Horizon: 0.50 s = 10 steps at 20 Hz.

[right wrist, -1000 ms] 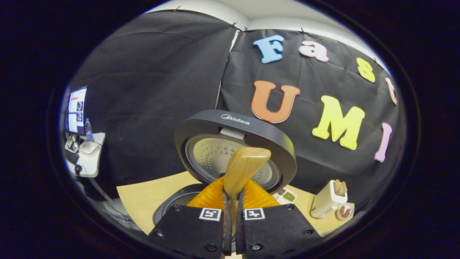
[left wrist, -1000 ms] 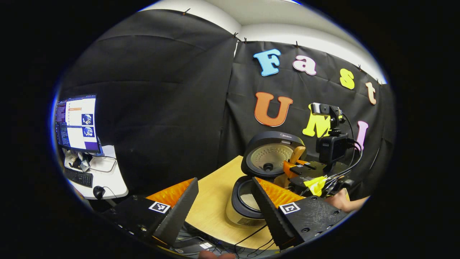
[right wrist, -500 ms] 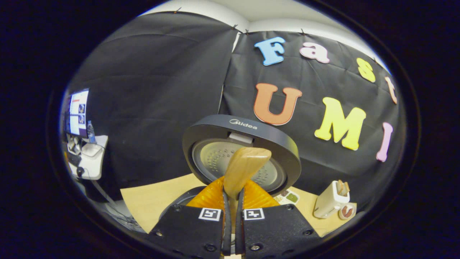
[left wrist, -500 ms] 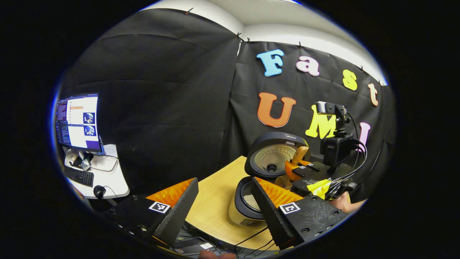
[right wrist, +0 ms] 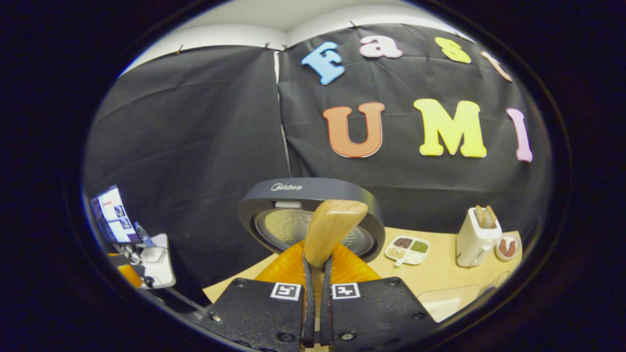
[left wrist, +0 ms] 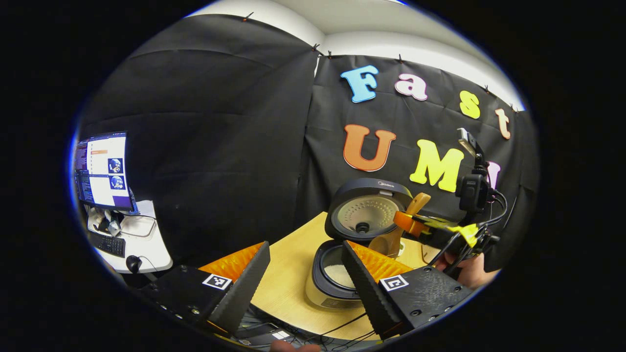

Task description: Close the left gripper, press the button to open the rice cooker; take a wooden spoon from the chopstick holder with the right hand, scoop a spoonful of rice and pour it into the rice cooker, then put the wooden spoon back into the chopstick holder.

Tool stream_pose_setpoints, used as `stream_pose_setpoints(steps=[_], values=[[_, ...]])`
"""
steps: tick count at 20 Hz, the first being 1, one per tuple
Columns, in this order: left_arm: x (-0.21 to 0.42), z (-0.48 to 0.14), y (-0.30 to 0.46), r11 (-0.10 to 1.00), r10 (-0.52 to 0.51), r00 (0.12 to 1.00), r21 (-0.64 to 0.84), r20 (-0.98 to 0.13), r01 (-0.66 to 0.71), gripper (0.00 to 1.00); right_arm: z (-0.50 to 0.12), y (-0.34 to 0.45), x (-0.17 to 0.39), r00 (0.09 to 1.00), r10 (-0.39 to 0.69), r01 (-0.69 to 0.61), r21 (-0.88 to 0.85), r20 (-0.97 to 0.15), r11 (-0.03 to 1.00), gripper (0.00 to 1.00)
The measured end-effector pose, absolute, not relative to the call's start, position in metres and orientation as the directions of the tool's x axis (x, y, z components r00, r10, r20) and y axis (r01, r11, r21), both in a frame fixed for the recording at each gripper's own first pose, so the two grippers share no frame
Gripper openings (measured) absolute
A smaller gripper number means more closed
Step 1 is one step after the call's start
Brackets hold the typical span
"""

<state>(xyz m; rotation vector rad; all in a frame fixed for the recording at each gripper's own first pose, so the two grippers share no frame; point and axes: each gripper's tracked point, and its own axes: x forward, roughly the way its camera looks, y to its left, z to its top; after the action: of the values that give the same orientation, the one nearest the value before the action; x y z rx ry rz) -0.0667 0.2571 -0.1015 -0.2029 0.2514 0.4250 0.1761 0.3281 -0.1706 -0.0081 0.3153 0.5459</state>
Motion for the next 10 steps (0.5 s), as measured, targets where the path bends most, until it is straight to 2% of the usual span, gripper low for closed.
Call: stream_pose_setpoints(steps=[4, 10], values=[[-0.051, -0.097, 0.234, 0.917, 0.335, 0.903, -0.129, -0.268, -0.379, 0.95, -0.142, 0.287, 0.175, 0.803, 0.517, -0.445, 0.281, -0.295, 0.851, 0.1], [-0.021, -0.094, 0.177, 0.955, 0.236, 0.939, -0.117, -0.252, -0.271, 0.95, -0.097, 0.165, 0.185, 0.871, 0.428, -0.332, 0.354, -0.239, 0.874, 0.1]])
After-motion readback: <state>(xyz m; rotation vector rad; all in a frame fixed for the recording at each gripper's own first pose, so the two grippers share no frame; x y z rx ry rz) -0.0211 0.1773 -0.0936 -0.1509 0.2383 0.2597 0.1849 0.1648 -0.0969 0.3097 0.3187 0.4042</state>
